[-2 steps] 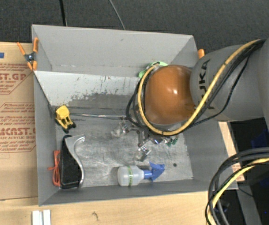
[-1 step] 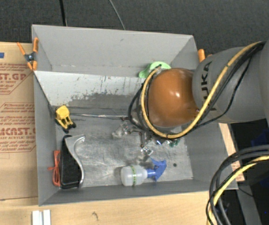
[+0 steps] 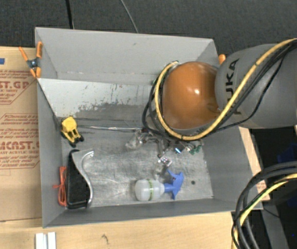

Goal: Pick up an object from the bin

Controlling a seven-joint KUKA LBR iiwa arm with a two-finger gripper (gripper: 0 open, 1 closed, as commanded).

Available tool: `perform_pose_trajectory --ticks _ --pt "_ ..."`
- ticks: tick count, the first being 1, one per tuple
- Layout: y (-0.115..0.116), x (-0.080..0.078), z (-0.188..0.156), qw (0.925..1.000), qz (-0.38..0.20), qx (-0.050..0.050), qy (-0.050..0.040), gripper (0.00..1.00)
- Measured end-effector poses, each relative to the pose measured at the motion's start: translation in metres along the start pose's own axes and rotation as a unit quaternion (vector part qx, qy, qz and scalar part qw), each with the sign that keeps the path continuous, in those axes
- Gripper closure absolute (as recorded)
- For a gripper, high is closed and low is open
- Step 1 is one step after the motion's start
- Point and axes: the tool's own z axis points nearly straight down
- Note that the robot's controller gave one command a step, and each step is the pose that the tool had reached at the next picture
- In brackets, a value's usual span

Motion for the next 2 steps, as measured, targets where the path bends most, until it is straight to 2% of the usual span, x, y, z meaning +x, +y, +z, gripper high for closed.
perform_pose_trajectory --ticks 1,2 --pt "-0.020 0.022 -0.027 0.9974 -0.073 -0.002 0.0025 0.00" --pt "-0.006 0.044 0.011 0.9928 -0.120 0.000 -0.0001 0.00"
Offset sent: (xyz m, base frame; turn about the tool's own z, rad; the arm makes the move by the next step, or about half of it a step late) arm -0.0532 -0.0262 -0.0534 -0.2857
